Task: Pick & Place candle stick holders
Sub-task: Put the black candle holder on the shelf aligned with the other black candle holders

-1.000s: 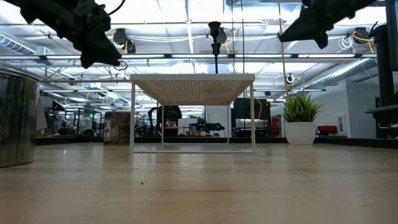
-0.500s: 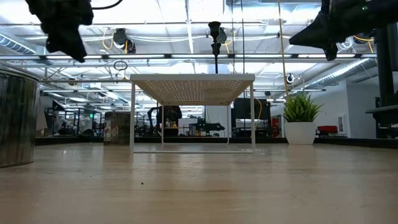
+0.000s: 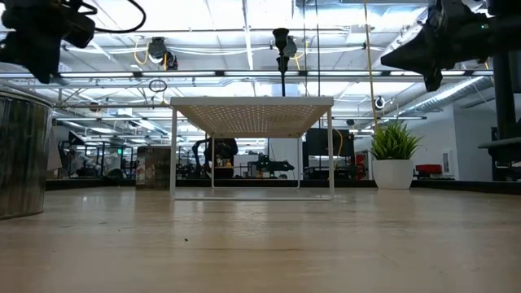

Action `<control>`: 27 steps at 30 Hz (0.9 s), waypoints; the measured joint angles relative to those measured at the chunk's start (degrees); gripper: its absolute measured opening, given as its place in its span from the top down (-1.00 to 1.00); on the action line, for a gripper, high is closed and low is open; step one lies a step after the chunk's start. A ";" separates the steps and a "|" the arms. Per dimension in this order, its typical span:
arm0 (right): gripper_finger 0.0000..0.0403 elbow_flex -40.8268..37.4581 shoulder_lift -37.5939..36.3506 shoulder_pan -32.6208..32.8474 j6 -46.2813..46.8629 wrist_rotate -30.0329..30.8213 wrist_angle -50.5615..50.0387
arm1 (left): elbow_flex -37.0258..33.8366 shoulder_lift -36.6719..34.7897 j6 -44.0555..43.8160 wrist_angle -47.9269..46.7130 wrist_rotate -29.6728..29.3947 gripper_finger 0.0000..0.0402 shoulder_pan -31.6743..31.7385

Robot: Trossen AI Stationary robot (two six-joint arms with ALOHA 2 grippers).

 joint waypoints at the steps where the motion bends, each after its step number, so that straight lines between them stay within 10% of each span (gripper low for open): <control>1: 0.99 -0.19 -0.15 0.00 -0.08 0.01 0.01 | -0.02 0.00 -1.87 -0.15 0.06 0.34 -1.19; 27: 0.98 -0.89 -0.95 0.00 -0.82 0.01 0.36 | 0.00 7.88 -35.82 6.46 -4.18 0.34 -40.43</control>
